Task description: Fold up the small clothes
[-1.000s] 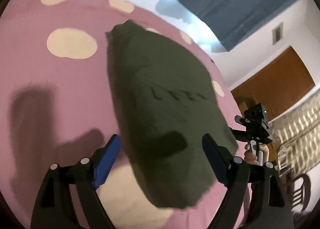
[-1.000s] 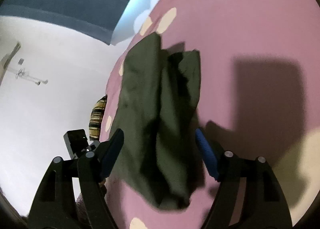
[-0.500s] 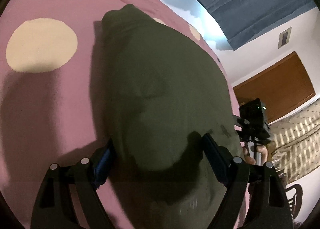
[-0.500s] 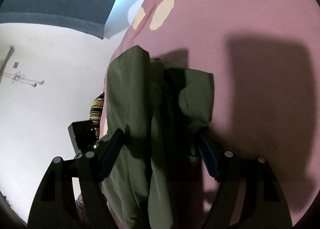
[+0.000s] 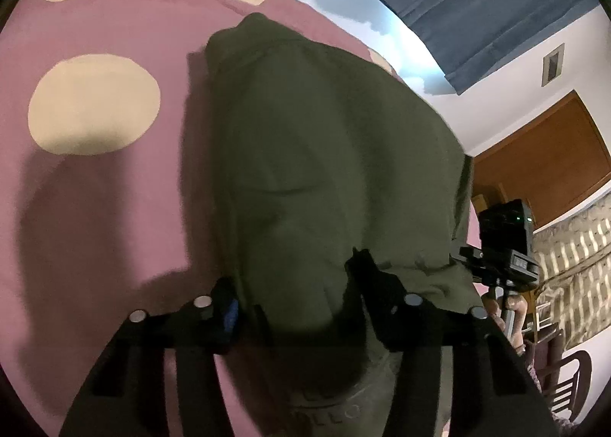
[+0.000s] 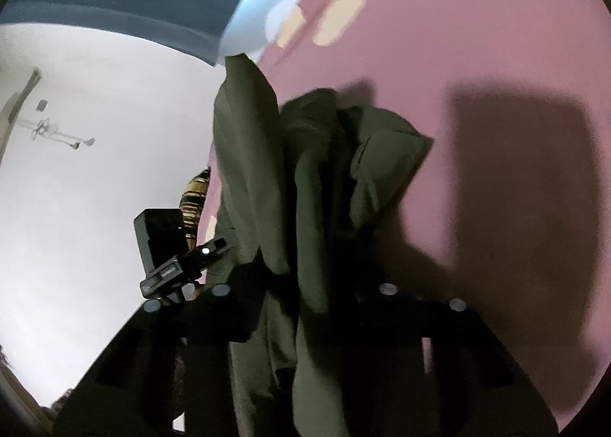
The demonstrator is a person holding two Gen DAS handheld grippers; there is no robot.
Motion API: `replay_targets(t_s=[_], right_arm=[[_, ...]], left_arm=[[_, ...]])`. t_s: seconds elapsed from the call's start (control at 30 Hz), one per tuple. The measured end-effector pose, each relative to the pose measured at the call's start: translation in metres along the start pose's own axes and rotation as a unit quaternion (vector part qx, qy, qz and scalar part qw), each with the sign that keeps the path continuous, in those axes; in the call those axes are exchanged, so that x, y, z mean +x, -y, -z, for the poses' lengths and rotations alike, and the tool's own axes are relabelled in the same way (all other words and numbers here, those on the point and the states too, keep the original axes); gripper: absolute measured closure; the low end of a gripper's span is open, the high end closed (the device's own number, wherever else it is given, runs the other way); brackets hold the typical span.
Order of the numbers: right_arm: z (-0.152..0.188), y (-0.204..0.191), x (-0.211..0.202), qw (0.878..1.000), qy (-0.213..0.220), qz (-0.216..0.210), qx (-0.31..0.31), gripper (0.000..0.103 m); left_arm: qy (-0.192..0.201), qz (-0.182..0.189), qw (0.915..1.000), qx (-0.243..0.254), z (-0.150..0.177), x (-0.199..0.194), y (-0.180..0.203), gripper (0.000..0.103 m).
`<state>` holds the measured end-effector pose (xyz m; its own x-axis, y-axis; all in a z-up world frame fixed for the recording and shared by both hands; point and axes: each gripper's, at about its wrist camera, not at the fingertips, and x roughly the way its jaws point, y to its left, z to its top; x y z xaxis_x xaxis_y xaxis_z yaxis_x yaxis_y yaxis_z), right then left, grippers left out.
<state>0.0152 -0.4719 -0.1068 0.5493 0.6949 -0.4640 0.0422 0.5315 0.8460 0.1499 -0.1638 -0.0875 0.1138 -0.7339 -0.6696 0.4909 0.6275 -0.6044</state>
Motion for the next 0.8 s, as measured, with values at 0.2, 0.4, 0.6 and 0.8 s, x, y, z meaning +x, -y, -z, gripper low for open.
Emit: replay_targets(t_s=[0.2,0.4,0.6,0.8], right_arm=[[-0.002,-0.02,0.007,0.999,0.027,-0.025,-0.002,0.073],[-0.032,-0.026,0.05,0.998,0.028,-0.048,0.015,0.074],[-0.055,-0.004,0.09,0.997,0.015,-0.053,0.057,0.073],[-0.047,0.004,0.077,0.994,0.02,-0.074,0.08,0.042]], left_arm=[[0.014,-0.01,0.9998,0.005,-0.015,-0.02,-0.003,0.058],[0.038,-0.04,0.9985,0.004,-0.04,-0.044,-0.029,0.059],[0.021,-0.042,0.9983,-0.034,-0.047,-0.027,-0.068,0.054],[0.049,-0.027,0.9978,-0.034,-0.033,-0.041,-0.07,0.035]])
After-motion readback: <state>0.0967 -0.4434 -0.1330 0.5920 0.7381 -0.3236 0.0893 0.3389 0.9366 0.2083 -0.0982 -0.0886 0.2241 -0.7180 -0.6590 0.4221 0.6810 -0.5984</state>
